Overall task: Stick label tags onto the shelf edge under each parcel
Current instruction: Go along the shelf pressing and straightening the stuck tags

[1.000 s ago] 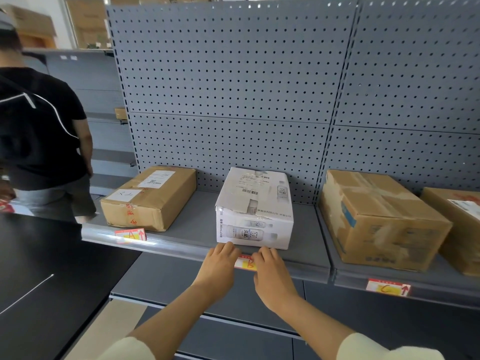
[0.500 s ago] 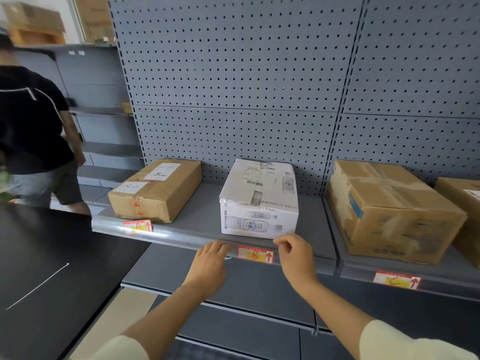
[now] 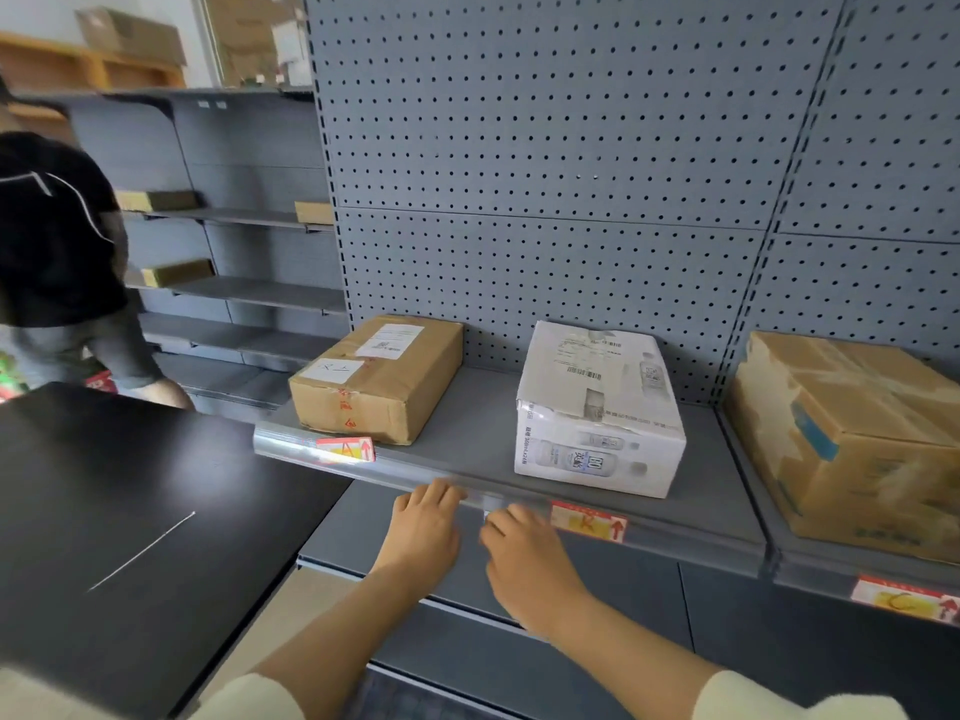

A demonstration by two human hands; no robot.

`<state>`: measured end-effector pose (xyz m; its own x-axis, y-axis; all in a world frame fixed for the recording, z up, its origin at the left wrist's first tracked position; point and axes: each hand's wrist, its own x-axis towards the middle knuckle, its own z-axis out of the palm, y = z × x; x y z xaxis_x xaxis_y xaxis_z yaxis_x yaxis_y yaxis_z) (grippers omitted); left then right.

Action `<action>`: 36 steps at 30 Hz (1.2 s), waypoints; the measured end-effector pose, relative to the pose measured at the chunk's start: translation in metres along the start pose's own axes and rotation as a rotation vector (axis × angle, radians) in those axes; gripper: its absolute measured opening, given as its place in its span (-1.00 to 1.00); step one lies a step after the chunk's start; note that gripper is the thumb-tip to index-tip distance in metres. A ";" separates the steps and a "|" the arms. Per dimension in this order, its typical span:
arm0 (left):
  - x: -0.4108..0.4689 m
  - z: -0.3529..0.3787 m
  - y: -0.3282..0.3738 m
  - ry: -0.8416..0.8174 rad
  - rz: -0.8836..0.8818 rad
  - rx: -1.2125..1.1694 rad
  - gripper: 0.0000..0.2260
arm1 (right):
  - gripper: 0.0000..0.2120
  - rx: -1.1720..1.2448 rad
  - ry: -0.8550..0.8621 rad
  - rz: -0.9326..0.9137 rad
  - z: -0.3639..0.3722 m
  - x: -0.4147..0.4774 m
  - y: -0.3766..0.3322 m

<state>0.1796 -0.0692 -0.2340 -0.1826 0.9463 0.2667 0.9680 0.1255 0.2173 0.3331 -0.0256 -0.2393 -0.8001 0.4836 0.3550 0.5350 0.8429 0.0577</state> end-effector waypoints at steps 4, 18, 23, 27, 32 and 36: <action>0.005 -0.017 -0.055 0.003 0.027 0.016 -0.61 | -0.86 0.089 -0.035 0.157 0.011 0.050 -0.043; 0.033 -0.060 -0.218 -0.016 0.064 -0.015 -0.65 | -0.55 0.146 0.127 0.356 0.031 0.177 -0.135; 0.044 -0.060 -0.212 -0.035 0.092 0.017 -0.67 | -0.55 0.097 0.073 0.416 0.030 0.185 -0.133; 0.046 -0.058 -0.210 -0.047 0.111 0.018 -0.66 | -0.61 0.075 0.025 0.402 0.030 0.185 -0.133; 0.048 -0.057 -0.211 -0.046 0.130 0.077 -0.66 | -0.62 0.069 0.022 0.377 0.031 0.183 -0.133; 0.049 -0.058 -0.213 -0.035 0.148 0.091 -0.67 | -0.59 0.068 -0.001 0.366 0.034 0.183 -0.133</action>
<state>-0.0459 -0.0669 -0.2132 -0.0321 0.9660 0.2565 0.9957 0.0086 0.0921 0.1062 -0.0414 -0.2142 -0.5596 0.7558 0.3401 0.7662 0.6282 -0.1353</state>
